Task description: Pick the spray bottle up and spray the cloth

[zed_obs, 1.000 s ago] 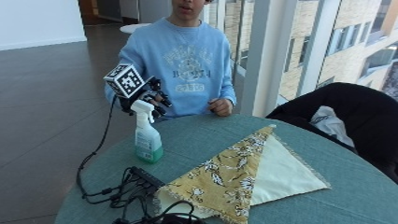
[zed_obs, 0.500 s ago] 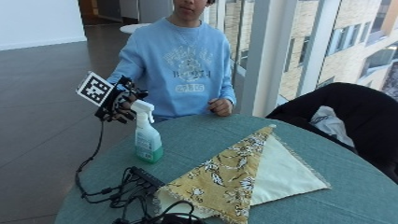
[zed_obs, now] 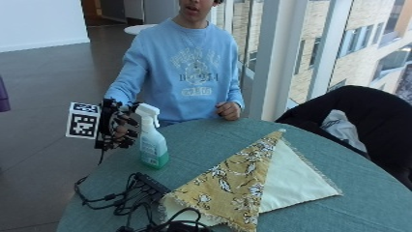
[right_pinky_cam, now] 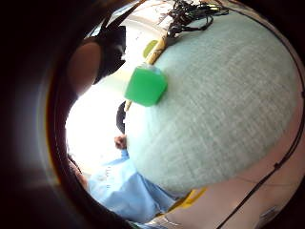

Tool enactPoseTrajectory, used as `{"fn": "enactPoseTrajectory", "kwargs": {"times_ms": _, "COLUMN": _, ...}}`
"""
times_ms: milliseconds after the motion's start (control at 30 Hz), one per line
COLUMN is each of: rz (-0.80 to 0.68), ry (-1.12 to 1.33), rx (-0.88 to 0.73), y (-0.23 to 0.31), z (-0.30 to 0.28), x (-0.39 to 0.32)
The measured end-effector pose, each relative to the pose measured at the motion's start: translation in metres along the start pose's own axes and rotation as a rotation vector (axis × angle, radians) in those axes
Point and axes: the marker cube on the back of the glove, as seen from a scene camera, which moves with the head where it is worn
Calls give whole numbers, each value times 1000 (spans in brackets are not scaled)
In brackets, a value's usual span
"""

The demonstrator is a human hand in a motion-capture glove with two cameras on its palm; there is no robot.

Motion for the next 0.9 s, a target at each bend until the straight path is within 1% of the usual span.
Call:
{"fn": "enactPoseTrajectory", "kwargs": {"times_ms": 100, "rz": 23, "ry": -28, "rx": -19, "y": -17, "z": 4, "x": 3}}
{"fn": "enactPoseTrajectory", "kwargs": {"times_ms": 300, "rz": 19, "ry": -60, "rx": -57, "y": -40, "z": 16, "x": 8}}
{"fn": "enactPoseTrajectory", "kwargs": {"times_ms": 566, "rz": 9, "ry": -97, "rx": -55, "y": -64, "z": 36, "x": 10}}
{"fn": "enactPoseTrajectory", "kwargs": {"times_ms": 733, "rz": -1, "ry": -106, "rx": -18, "y": -72, "z": 46, "x": 11}}
{"fn": "enactPoseTrajectory", "kwargs": {"times_ms": 900, "rz": -14, "ry": -92, "rx": 71, "y": -80, "z": 49, "x": 11}}
